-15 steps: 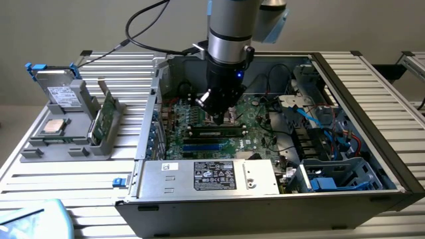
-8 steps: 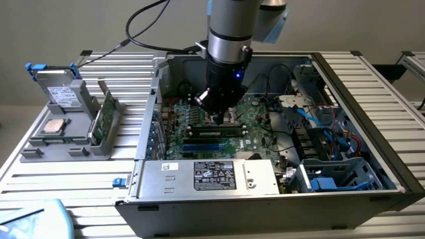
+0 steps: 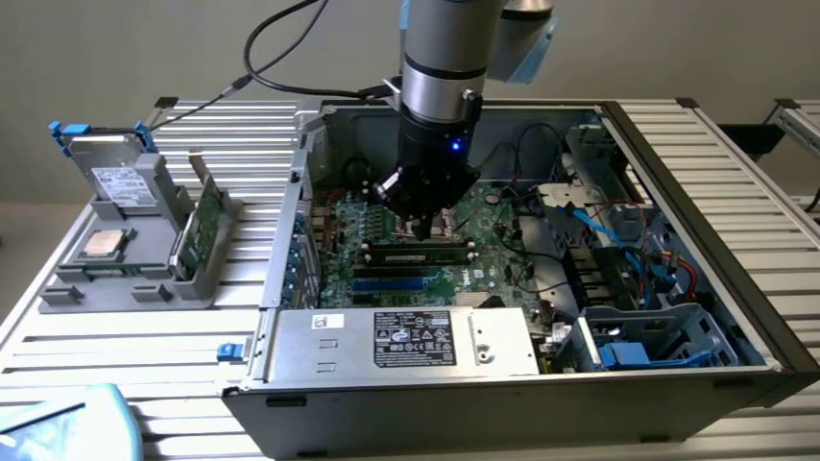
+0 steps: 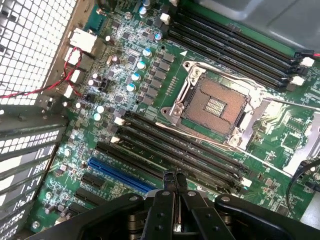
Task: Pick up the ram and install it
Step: 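Press down the ram until it locks into place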
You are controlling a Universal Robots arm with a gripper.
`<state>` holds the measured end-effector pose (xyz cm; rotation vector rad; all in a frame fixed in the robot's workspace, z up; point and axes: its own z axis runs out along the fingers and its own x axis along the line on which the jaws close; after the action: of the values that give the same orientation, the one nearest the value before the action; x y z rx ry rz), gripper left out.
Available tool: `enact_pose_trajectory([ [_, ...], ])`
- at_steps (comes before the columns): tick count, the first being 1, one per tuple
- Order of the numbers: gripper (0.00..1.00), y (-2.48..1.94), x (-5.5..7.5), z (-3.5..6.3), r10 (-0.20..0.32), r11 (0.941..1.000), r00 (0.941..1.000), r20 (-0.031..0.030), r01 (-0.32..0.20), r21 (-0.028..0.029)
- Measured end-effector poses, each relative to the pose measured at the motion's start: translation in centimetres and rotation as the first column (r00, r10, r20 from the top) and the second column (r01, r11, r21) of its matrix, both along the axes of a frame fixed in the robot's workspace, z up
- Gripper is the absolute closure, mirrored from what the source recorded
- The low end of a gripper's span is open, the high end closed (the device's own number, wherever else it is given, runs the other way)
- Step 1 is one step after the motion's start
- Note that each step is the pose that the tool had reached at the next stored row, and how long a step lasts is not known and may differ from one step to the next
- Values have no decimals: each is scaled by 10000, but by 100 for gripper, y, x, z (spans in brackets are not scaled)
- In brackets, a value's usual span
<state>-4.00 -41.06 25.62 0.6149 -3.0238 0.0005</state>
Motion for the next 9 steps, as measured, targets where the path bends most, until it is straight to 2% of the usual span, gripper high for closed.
enact_pose_trajectory([
  [5, 89, 0, 0, 0, -619, 9981, 9981, 20, 619, 1],
  [9, 89, 0, 0, 1, -1136, 9935, 9935, 35, 1136, 3],
])
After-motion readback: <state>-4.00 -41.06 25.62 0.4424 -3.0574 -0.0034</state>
